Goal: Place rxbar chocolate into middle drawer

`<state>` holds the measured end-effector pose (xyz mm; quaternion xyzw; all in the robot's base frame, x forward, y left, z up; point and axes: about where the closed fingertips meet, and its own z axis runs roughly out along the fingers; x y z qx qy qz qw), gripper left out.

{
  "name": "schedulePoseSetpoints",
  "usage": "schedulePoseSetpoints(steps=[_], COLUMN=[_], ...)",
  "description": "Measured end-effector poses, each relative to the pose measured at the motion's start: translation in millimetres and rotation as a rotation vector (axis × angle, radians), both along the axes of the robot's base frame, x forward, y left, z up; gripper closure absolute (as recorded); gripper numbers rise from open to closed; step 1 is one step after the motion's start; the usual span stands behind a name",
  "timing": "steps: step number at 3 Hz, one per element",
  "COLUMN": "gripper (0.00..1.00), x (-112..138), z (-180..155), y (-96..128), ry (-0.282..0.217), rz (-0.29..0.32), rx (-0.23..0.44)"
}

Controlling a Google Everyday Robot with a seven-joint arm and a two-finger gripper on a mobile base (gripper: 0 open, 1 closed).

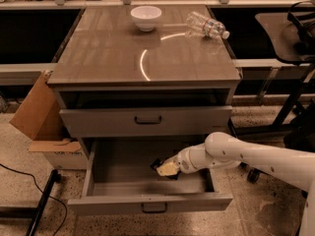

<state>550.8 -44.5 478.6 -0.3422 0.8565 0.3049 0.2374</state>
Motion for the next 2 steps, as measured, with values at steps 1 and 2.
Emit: schedulePoseSetpoints(steps=[1,2], gripper=[0.27,0.05], x=[7.4,16.2], z=[-9.7,-19.1], y=[1.2,3.4], ry=[-0.011,-0.013], rz=[-0.013,-0.016], rx=[-0.002,-0.001])
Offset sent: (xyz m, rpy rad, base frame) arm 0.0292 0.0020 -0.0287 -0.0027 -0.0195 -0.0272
